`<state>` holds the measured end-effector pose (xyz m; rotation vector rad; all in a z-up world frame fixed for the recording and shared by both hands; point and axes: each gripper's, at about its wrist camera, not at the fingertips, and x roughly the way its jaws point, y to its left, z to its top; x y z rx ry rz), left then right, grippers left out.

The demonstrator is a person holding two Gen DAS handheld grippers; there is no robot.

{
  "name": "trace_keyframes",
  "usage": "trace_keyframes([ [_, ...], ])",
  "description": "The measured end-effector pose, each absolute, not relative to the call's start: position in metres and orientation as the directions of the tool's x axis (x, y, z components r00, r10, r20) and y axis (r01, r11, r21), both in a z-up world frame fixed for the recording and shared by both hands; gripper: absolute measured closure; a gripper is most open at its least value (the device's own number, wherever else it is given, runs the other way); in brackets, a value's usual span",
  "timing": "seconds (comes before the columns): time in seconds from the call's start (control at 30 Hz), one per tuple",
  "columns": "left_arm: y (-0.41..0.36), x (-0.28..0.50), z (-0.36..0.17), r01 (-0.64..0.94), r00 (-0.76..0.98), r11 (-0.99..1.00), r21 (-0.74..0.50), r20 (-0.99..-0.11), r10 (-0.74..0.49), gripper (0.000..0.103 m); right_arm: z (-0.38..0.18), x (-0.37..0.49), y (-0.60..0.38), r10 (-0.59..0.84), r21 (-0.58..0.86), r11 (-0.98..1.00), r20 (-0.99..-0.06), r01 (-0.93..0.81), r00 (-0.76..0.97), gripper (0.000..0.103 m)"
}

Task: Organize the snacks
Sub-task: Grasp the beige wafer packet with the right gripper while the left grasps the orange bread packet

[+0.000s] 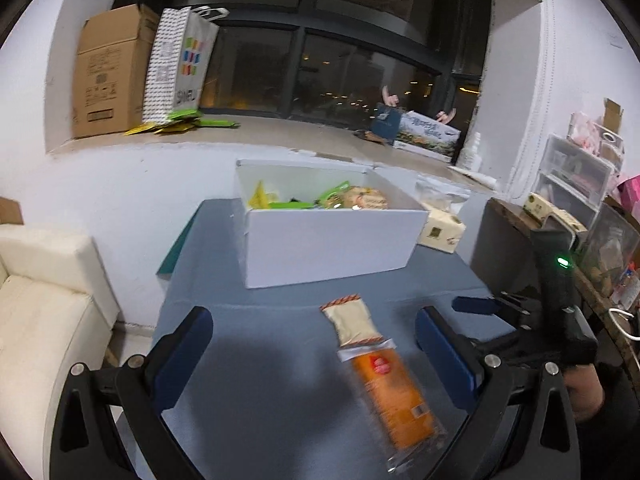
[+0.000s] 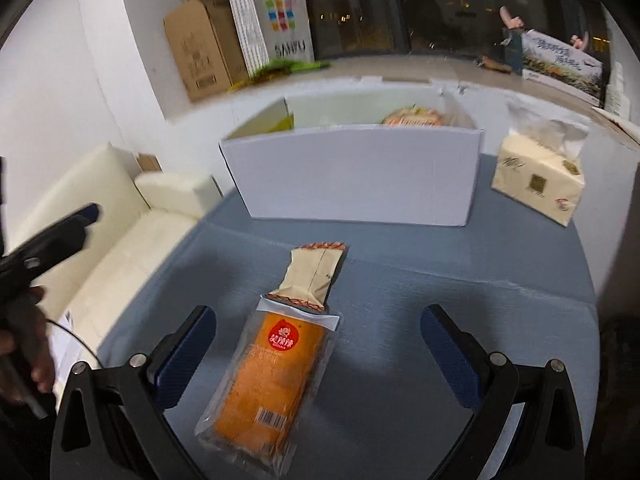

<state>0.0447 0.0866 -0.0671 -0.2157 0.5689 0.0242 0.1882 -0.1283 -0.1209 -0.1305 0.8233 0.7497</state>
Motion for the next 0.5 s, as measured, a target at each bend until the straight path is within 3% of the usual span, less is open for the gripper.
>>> trace_keyframes([
  [0.43,0.105,0.032,-0.098,-0.146,0.799,0.965,-0.217,-0.601,-0.014,0.0,-0.189,0.251,-0.032,0.389,0.086,0.765,-0.852,-0.639,0.35,0.0],
  [0.5,0.104,0.033,-0.1,-0.144,0.797,0.966,-0.214,-0.603,-0.015,0.0,-0.195,0.252,-0.026,0.356,0.043,0.77,-0.857,-0.637,0.373,0.004],
])
